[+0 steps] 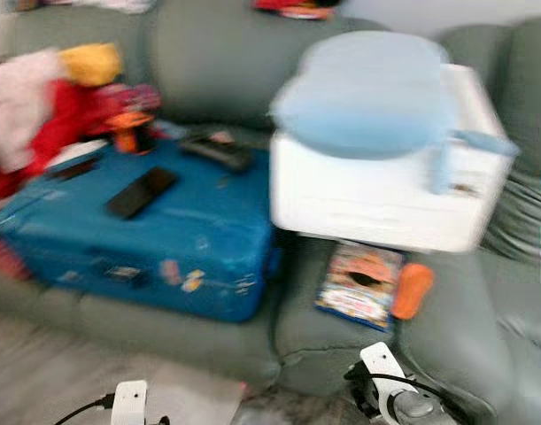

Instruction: Picking trash to rubbish bin

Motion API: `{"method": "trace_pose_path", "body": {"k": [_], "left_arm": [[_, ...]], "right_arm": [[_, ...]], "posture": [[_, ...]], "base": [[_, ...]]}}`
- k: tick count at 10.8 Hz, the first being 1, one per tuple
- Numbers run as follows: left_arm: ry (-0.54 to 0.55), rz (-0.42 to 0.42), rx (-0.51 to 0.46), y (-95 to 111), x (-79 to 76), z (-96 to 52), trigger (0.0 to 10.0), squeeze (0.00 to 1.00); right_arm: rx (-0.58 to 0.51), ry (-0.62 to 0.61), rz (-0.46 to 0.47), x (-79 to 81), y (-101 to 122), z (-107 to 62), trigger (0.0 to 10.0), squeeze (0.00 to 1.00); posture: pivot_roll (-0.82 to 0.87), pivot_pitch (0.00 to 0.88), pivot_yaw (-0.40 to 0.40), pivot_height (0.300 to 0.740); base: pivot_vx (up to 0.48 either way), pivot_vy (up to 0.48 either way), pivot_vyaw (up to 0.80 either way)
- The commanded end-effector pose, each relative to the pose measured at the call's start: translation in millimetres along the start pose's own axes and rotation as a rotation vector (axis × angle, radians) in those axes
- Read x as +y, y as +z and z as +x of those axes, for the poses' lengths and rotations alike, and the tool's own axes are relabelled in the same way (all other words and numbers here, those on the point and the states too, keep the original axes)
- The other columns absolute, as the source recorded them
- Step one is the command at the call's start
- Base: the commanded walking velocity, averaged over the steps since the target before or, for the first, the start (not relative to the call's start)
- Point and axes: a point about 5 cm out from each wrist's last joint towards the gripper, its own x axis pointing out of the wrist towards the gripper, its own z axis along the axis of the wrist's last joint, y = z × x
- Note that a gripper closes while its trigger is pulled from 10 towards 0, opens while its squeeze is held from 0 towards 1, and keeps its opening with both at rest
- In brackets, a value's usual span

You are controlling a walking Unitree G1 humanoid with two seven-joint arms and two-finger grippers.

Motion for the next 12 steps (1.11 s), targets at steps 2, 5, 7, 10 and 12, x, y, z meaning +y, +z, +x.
{"method": "trace_pose_path", "body": {"k": [2,5,7,10,12], "left_arm": [[0.002,0.005,-0.010,2.4,-0.1,0.3,10.0,0.00],[-0.009,-0.004,-0.011,4.4,-4.2,1.0,10.0,0.00],[-0.014,-0.003,-0.009,4.2,-5.4,1.1,10.0,0.00],[-0.016,-0.005,-0.012,5.5,-5.2,1.2,10.0,0.00],[-0.019,-0.004,-0.015,5.8,-4.5,1.1,10.0,0.00]], "right_arm": [[0.007,0.001,0.013,0.1,-1.2,-0.1,10.0,0.00],[0.011,0.003,0.008,0.6,-2.0,-0.1,10.0,0.00],[0.009,0.005,0.007,1.2,-1.6,0.0,10.0,0.00],[0.004,0.005,0.008,1.0,-0.7,0.0,10.0,0.00],[0.006,0.006,0.005,1.3,-0.8,0.1,10.0,0.00]], "posture": [[0.03,0.014,-0.010,0.740],[0.03,0.013,-0.010,0.740],[0.03,0.013,-0.010,0.740],[0.03,0.011,-0.012,0.740],[0.03,0.011,-0.011,0.740]], "base": [[0.000,0.000,-0.76],[0.000,0.000,-0.76],[0.000,0.000,-0.76],[0.000,0.000,0.00],[0.000,0.000,0.00]]}}
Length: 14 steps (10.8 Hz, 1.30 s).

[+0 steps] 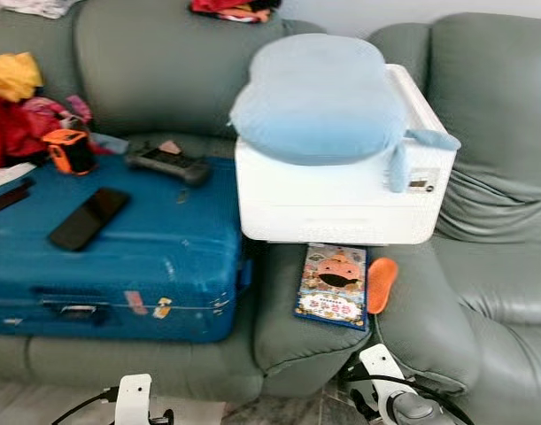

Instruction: Picking trash to rubbish bin

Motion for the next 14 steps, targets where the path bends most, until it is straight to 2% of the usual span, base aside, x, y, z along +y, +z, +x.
{"method": "trace_pose_path", "body": {"k": [1,7,14], "left_arm": [[-0.003,0.001,0.004,-0.9,0.9,-0.2,10.0,0.00],[-0.010,-0.003,0.006,-0.7,-4.5,0.4,10.0,0.00],[-0.021,-0.016,-0.002,-0.1,-5.5,0.4,10.0,0.00]], "right_arm": [[0.002,0.002,0.003,-0.6,-0.2,-0.1,10.0,0.00],[0.003,0.003,0.002,-0.7,-0.4,-0.2,10.0,0.00],[0.003,0.001,0.002,-1.4,-0.5,-0.3,10.0,0.00]], "posture": [[0.03,0.011,-0.011,0.740],[0.03,0.012,-0.012,0.740],[0.03,0.014,-0.014,0.740]], "base": [[0.000,0.000,0.00],[-0.350,0.000,0.00],[0.000,0.000,0.00]]}}
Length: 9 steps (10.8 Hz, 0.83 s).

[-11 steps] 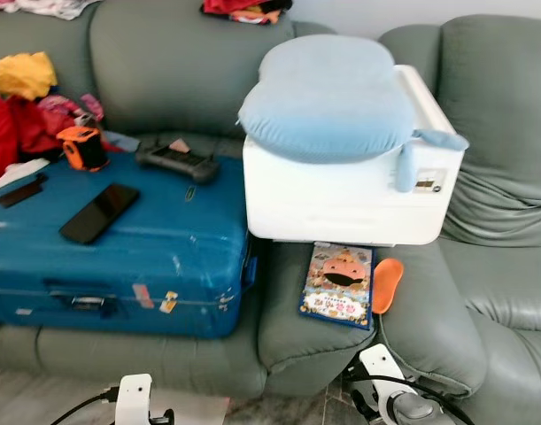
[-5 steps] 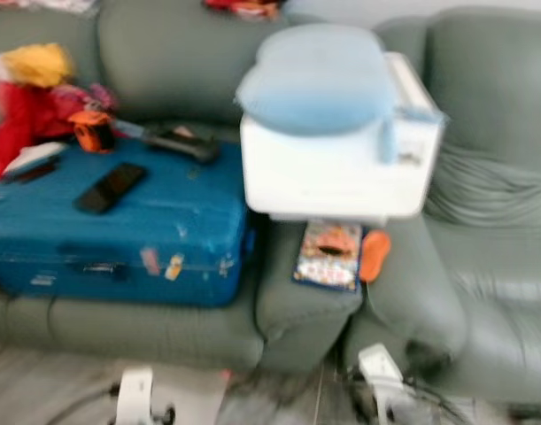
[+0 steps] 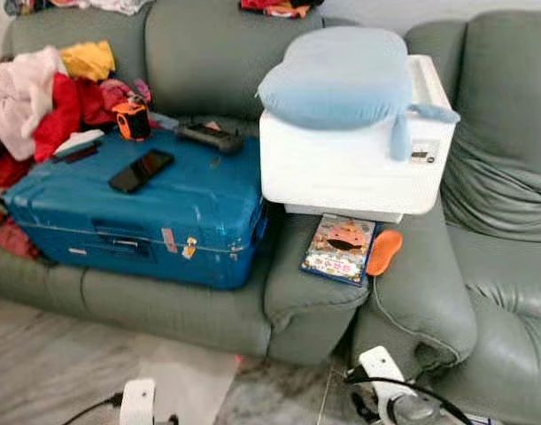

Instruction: Picking trash to rubbish bin

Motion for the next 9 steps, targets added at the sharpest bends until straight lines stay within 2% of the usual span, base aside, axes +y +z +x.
{"method": "trace_pose_path", "body": {"k": [1,5,9], "left_arm": [[-0.003,-0.005,-0.011,3.8,1.2,0.3,10.0,0.00],[-0.002,0.003,-0.007,4.0,0.4,0.5,10.0,0.00],[0.000,0.009,-0.006,4.5,0.4,0.6,10.0,0.00]], "right_arm": [[-0.007,-0.006,0.005,-0.3,2.6,0.3,10.0,0.00],[-0.007,-0.038,0.038,-4.0,3.7,0.3,10.0,0.00],[-0.007,-0.043,0.033,-6.0,5.6,0.3,10.0,0.00]], "posture": [[0.03,0.014,-0.014,0.740],[0.03,0.002,-0.015,0.740],[0.03,0.000,-0.018,0.740]], "base": [[0.000,0.000,0.00],[0.000,0.000,0.00],[0.000,0.000,0.00]]}}
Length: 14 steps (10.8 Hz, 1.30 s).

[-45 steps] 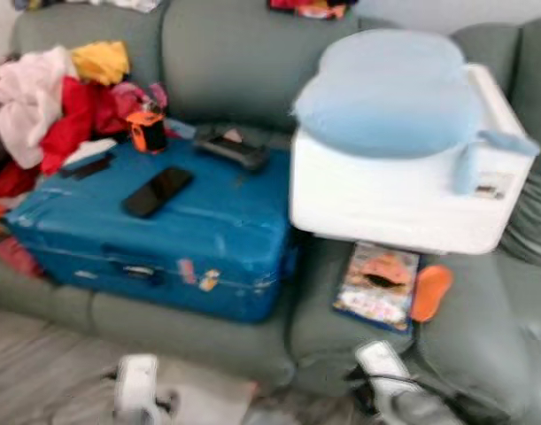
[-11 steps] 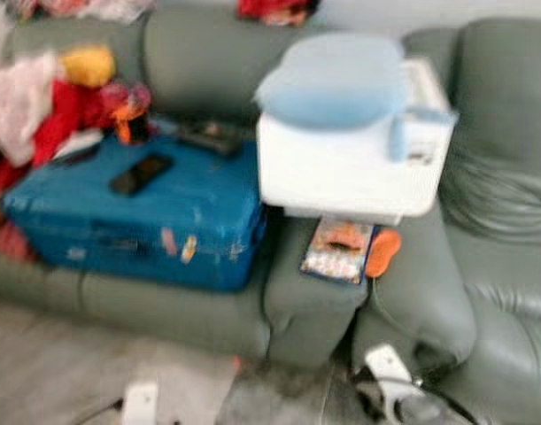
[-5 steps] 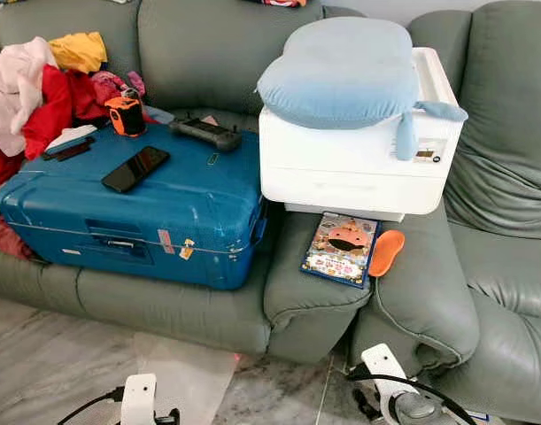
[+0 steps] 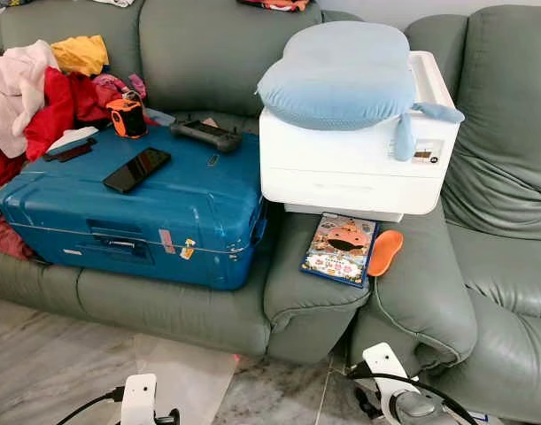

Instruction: Picking trash to rubbish bin

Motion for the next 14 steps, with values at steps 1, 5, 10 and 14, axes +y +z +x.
{"method": "trace_pose_path", "body": {"k": [1,5,10,14], "left_arm": [[0.001,0.004,0.001,1.1,1.2,0.1,10.0,0.00],[0.001,0.004,0.001,1.1,1.2,0.1,10.0,0.00],[0.002,0.027,0.002,2.6,1.0,0.4,10.0,0.00],[0.004,0.082,0.006,5.5,2.1,0.8,10.0,0.00]], "right_arm": [[0.000,-0.016,0.019,-2.6,1.7,0.1,10.0,0.00],[0.000,-0.016,0.019,-2.6,1.7,0.1,10.0,0.00],[-0.004,-0.007,0.001,-3.6,5.1,0.4,10.0,0.00],[-0.017,0.004,-0.015,-4.3,12.2,1.1,10.0,0.00]], "posture": [[0.03,0.000,-0.018,0.740],[0.03,0.000,-0.018,0.740],[0.02,0.000,-0.018,0.740],[0.02,0.000,-0.014,0.740]], "base": [[0.000,0.000,0.00],[0.000,0.000,0.00],[0.000,0.000,0.00],[0.000,0.000,0.00]]}}
